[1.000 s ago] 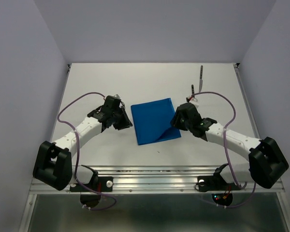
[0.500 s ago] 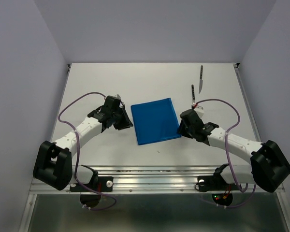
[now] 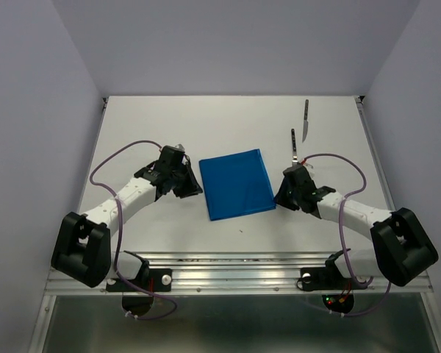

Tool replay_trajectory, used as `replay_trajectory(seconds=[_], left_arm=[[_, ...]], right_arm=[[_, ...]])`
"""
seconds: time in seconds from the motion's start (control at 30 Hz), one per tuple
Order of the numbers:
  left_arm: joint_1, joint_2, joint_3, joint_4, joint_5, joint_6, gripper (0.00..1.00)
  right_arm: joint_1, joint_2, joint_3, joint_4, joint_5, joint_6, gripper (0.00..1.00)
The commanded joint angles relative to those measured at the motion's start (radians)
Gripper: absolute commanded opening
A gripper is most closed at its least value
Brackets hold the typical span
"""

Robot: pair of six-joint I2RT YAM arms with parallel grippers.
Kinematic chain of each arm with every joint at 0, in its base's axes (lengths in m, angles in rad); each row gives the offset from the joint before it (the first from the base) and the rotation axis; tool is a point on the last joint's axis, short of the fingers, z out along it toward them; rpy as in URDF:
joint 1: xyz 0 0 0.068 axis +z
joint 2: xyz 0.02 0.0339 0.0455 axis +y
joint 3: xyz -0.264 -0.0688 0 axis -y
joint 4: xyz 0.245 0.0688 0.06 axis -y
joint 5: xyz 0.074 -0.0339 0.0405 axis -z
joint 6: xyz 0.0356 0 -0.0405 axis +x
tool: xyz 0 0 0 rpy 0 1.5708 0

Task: Fold the napkin into a case and place the utensils inside
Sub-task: Pick up the top corner of the square-folded napkin from the center of the board.

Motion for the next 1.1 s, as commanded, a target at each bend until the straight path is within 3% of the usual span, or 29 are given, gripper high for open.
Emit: replay_trajectory(seconds=[0.0, 0.5, 0.87, 1.07], left_arm=[[-0.001, 0.003, -0.001, 0.02, 0.014, 0.015, 0.34], [-0.004, 0.017, 0.001, 0.03, 0.017, 0.02, 0.34], [-0.006, 0.031, 0.001, 0.036, 0.023, 0.018, 0.34], [-0.009, 0.037, 0.004, 0.039, 0.023, 0.018, 0.34]], right_arm=[[-0.019, 0.012, -0.017, 0.119, -0.102, -0.01, 0.37], [-0.03, 0.027, -0.033, 0.138, -0.116, 0.012, 0.32], [-0.03, 0.013, -0.049, 0.112, -0.07, 0.009, 0.35], [-0.03, 0.006, -0.049, 0.112, -0.068, 0.009, 0.25]])
